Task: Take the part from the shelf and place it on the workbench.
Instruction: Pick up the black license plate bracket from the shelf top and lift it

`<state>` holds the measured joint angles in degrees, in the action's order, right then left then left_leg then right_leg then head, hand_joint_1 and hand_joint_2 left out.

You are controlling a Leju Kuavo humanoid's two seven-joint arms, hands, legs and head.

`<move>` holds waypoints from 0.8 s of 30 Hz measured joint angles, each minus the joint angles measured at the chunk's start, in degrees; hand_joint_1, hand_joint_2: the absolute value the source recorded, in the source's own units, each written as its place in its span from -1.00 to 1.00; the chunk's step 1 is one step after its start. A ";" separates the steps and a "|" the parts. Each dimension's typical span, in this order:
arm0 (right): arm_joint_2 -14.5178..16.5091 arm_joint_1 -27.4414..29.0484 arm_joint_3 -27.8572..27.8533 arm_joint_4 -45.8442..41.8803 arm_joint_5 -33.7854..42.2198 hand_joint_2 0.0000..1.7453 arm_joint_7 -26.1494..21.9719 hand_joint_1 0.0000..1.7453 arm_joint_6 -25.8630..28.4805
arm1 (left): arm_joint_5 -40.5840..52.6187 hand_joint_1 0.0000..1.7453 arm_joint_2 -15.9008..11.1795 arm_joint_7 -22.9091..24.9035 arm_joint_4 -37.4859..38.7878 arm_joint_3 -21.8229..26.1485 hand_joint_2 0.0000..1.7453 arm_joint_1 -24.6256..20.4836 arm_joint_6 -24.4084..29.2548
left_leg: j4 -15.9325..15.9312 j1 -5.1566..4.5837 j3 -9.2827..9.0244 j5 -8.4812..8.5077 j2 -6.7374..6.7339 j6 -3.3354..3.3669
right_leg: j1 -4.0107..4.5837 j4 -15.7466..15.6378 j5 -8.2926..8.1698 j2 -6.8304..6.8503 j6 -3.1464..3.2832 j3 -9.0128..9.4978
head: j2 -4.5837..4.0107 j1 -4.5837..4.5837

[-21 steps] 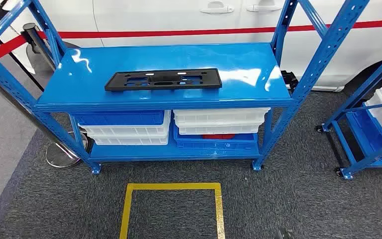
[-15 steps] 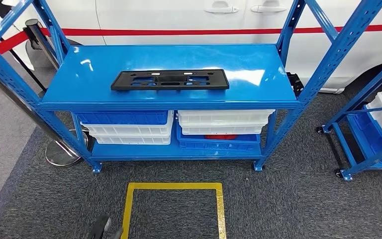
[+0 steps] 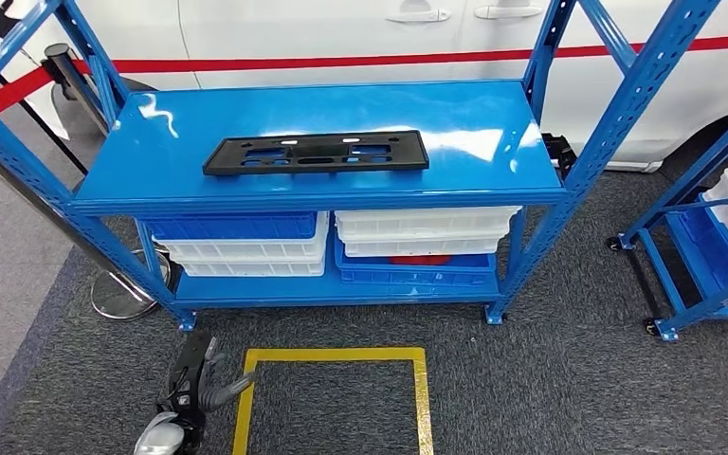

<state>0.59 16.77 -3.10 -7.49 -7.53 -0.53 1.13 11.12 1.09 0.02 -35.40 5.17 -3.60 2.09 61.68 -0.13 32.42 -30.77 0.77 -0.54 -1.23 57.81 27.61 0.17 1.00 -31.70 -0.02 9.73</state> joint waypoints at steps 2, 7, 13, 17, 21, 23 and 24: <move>0.30 -0.63 -1.13 0.28 -2.11 1.00 -0.28 -1.00 0.41 | 3.02 -1.00 0.35 0.08 0.10 1.57 1.00 -0.26 0.55 | 7.56 0.36 3.50 -3.76 -0.16 -0.50 | 0.04 -0.01 0.05 -0.03 0.25 0.00 | 0.00 0.00; 1.23 -3.03 -3.74 0.47 -7.33 -1.00 -0.73 -1.00 1.53 | 10.29 -1.00 1.24 0.51 1.05 5.44 -1.00 -0.36 1.94 | 4.01 0.99 2.25 0.78 -0.41 -0.90 | -0.05 0.06 0.63 -0.17 -0.24 0.79 | 0.00 0.00; 1.90 -6.20 -6.79 0.49 -13.64 -1.00 -1.46 -1.00 2.82 | 19.04 -1.00 2.60 0.94 3.25 10.15 -1.00 -0.41 3.83 | -3.90 0.66 -1.16 3.35 -0.32 0.75 | 0.18 0.31 1.10 -0.19 -2.00 0.98 | 0.00 -0.02; 2.19 -8.59 -8.90 0.44 -18.04 -1.00 -2.35 -1.00 3.64 | 25.37 -1.00 3.69 1.06 5.27 13.35 -1.00 -0.55 5.15 | -4.51 0.68 -1.31 3.69 -0.51 2.17 | -0.02 10.98 6.92 -0.19 -2.73 -4.15 | 0.00 -0.02; 2.35 -10.83 -10.94 0.25 -22.12 -1.00 -3.46 -1.00 4.57 | 31.19 -1.00 4.79 1.33 7.55 16.44 -1.00 -0.49 6.29 | -4.45 0.37 -1.61 3.49 -0.40 2.37 | -0.01 15.25 5.97 -0.18 -2.67 -6.94 | 0.00 -0.02; 2.42 -12.04 -11.97 0.01 -24.15 -1.00 -4.16 -1.00 5.08 | 33.99 -1.00 5.32 1.41 8.57 17.92 -1.00 -0.53 6.93 | -4.36 0.28 -1.90 3.19 -0.25 2.16 | 0.09 7.61 1.57 -0.19 -2.15 -3.50 | 0.00 -0.02; 2.48 -12.71 -12.46 -0.09 -25.23 -1.00 -4.51 -1.00 5.37 | 35.46 -1.00 5.54 1.45 9.12 18.69 -1.00 -0.58 7.27 | -4.18 0.14 -1.92 3.00 -0.20 1.92 | 0.20 4.17 0.33 -0.19 -1.89 -2.01 | 0.00 -0.02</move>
<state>3.07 4.06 -15.56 -7.57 -32.76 -5.04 6.50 46.58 6.62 1.47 -26.28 23.86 -4.18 9.36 57.50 0.01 30.50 -27.77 0.57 1.38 -1.02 61.98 27.94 -0.02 -0.89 -33.71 -0.02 9.70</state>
